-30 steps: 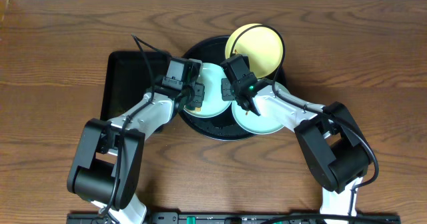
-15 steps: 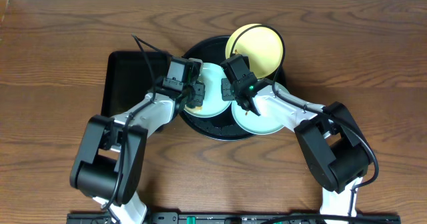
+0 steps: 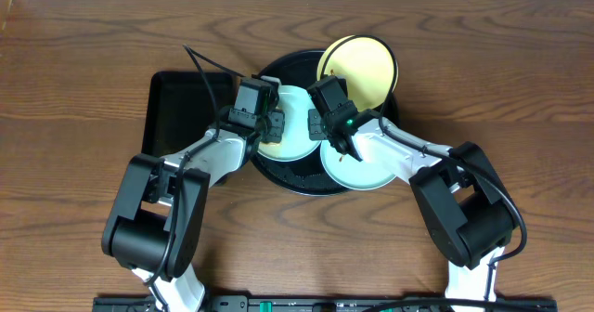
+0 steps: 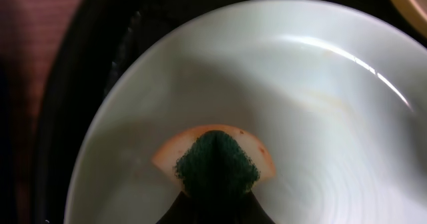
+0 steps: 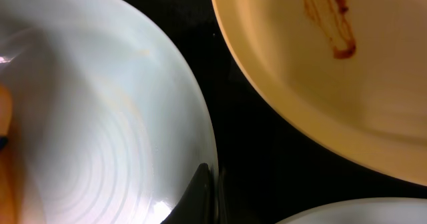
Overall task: Clean dirty plates on tray and stack at the side
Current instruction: 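Scrub the sauce smear on the mint-green plate with the sponge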
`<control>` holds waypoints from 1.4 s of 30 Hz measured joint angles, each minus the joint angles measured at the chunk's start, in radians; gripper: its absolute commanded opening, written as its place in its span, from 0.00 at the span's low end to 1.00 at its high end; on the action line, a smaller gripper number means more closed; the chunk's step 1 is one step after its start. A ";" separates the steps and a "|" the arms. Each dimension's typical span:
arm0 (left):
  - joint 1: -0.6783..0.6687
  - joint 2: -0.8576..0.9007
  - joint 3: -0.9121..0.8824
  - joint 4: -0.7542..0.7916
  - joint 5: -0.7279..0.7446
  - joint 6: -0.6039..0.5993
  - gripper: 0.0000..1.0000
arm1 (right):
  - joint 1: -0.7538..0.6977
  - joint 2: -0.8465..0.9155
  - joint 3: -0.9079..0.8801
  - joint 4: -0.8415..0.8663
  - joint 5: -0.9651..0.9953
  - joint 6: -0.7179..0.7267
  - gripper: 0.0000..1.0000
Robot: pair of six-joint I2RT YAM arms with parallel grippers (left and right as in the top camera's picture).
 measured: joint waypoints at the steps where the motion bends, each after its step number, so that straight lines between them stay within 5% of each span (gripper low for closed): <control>1: 0.000 0.003 0.000 0.011 -0.004 0.000 0.08 | 0.000 0.000 0.000 0.000 0.000 0.000 0.01; 42: 0.034 0.143 -0.004 0.525 -0.023 -0.002 0.08 | 0.000 0.000 0.000 0.002 0.003 0.007 0.01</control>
